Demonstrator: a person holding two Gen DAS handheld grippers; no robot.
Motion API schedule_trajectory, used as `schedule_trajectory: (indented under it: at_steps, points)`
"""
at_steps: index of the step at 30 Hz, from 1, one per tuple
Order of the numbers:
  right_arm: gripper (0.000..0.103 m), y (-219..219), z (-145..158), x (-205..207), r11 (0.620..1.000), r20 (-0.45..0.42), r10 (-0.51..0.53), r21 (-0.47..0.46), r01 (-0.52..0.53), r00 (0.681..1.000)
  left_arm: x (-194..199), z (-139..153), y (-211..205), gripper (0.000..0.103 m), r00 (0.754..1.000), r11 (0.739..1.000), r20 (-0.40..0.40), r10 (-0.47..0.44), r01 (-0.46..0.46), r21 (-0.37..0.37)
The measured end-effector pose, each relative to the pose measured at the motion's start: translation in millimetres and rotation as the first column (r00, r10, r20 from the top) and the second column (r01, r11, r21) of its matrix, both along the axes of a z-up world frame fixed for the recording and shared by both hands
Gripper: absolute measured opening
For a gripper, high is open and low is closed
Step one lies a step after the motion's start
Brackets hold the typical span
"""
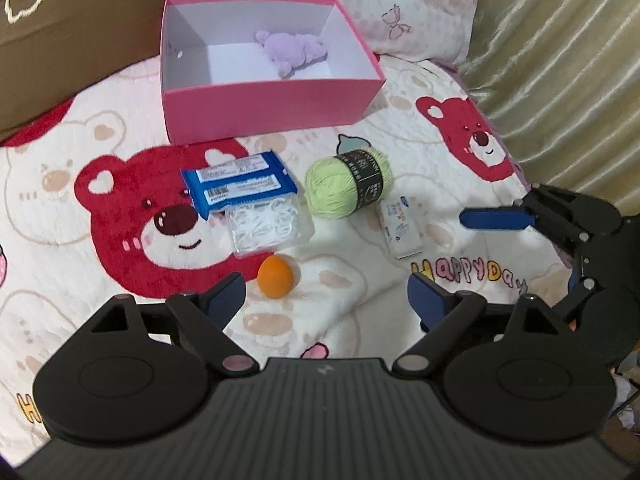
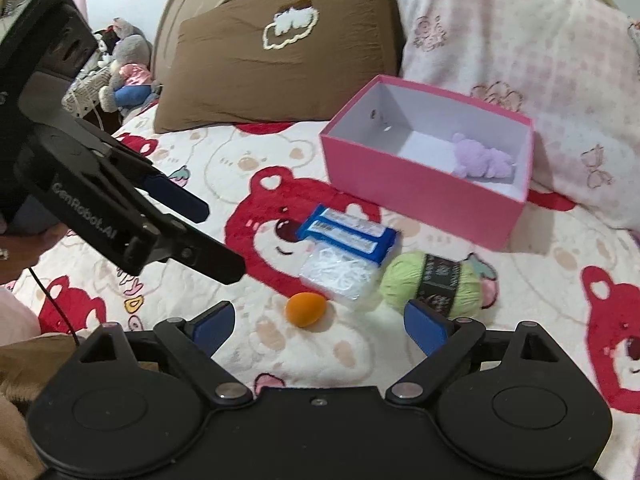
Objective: Organize objects
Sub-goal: 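Lower the left tool onto the clear floss-pick box and close on it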
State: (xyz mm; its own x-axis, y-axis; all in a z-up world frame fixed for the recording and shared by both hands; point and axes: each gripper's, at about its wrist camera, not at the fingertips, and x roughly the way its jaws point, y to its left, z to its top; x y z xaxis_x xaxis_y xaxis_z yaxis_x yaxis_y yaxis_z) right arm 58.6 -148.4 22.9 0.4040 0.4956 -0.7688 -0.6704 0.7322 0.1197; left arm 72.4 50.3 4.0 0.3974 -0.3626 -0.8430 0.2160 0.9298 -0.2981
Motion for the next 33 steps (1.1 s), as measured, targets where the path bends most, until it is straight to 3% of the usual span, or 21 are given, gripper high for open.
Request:
schedule_trajectory:
  at_steps: [5, 14, 22, 30, 33]
  points:
    - [0.094, 0, -25, 4, 0.998, -0.046, -0.007, 0.068, 0.010, 0.999, 2, -19, 1, 0.088, 0.999, 1.000, 0.033, 0.003, -0.004, 0.024]
    - [0.094, 22, -73, 18, 0.998, -0.071, -0.004, 0.063, 0.008, 0.998, 12, -47, 5, 0.088, 0.995, 0.997, 0.092, 0.036, -0.041, 0.057]
    - [0.094, 37, -95, 49, 0.996, -0.140, -0.048, 0.061, 0.057, 0.989, 30, -71, 6, 0.088, 0.993, 0.996, 0.080, 0.086, -0.087, 0.013]
    - [0.094, 45, -120, 70, 0.984, -0.164, -0.088, 0.137, 0.111, 0.982, 47, -93, 7, 0.088, 0.989, 0.992, 0.078, 0.128, -0.128, -0.003]
    - [0.094, 52, -126, 73, 0.982, -0.134, -0.103, 0.143, 0.122, 0.986, 55, -105, 10, 0.087, 0.986, 0.988, 0.061, 0.154, -0.153, -0.020]
